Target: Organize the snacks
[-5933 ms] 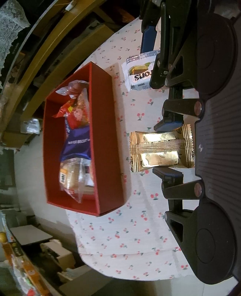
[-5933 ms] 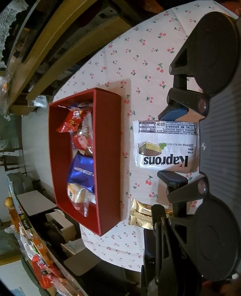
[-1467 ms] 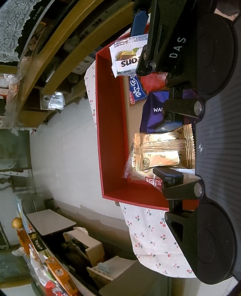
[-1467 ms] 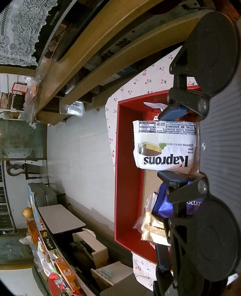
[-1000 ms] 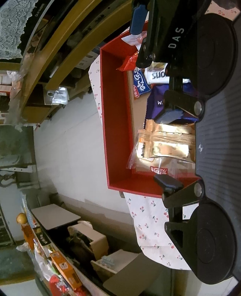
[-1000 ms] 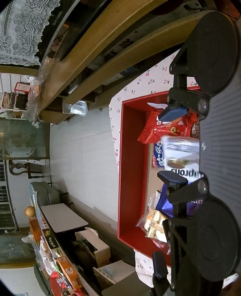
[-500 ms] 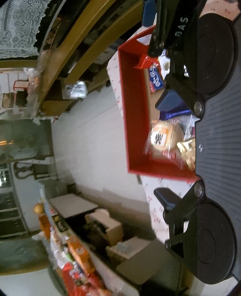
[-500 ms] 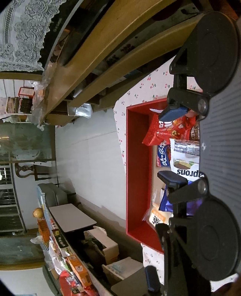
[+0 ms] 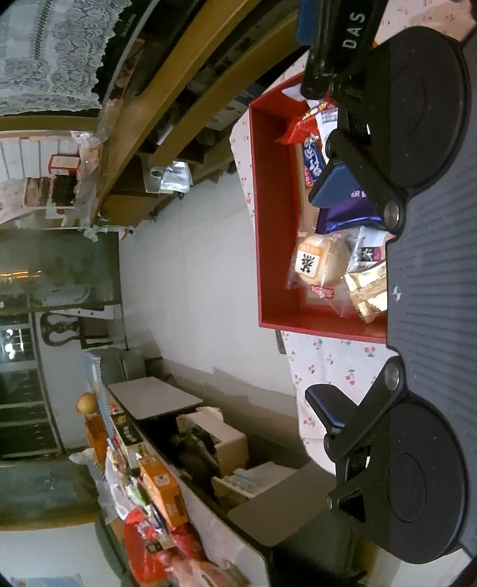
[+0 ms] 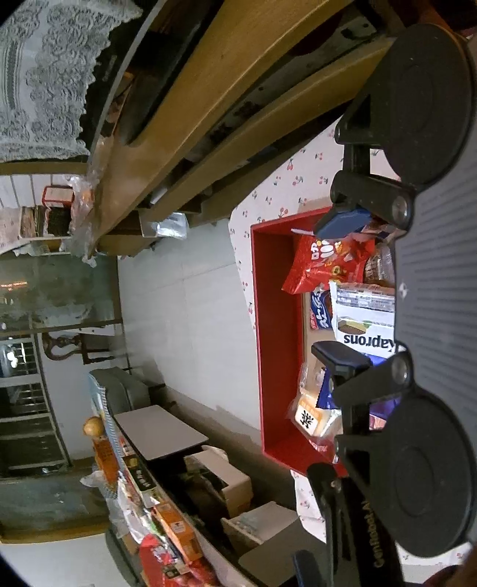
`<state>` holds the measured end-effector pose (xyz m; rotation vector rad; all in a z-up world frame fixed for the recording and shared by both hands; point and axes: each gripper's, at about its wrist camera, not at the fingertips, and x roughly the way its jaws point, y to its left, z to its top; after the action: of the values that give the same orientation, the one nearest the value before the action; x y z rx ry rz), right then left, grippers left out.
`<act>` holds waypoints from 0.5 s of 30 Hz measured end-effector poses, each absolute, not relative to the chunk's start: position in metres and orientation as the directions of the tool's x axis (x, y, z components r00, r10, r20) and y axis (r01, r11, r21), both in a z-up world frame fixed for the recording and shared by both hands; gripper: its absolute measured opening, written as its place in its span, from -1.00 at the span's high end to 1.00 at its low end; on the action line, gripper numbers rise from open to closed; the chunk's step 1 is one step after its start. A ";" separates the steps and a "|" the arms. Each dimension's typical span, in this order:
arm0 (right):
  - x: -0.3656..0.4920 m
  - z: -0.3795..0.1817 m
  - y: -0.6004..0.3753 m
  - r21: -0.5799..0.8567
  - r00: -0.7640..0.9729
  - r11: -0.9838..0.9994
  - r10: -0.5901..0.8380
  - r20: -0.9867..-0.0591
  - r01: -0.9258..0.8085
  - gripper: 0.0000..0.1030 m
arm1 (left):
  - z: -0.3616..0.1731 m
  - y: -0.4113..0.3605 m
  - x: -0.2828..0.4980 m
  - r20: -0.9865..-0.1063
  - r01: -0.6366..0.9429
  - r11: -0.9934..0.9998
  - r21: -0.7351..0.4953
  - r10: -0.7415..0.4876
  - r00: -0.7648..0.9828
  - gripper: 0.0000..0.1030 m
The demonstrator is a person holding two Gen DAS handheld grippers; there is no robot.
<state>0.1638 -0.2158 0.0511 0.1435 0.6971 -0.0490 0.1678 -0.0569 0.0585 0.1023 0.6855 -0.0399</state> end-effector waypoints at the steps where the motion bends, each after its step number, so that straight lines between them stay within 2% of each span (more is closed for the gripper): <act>1: 0.160 0.051 -0.216 0.121 0.764 0.988 0.008 -0.645 0.092 -0.57 | 0.058 -0.056 0.165 -0.640 0.075 0.995 0.072 -0.011 0.769 -1.00; 15: 0.088 0.035 -0.209 0.119 0.711 0.988 0.012 -0.703 0.101 -0.57 | 0.031 -0.052 0.114 -0.730 0.131 0.991 0.037 -0.063 0.681 -1.00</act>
<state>0.0878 -0.2087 0.0345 0.1532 0.7797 -0.0496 0.1137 -0.0520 0.0310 0.0885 0.8147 -0.1090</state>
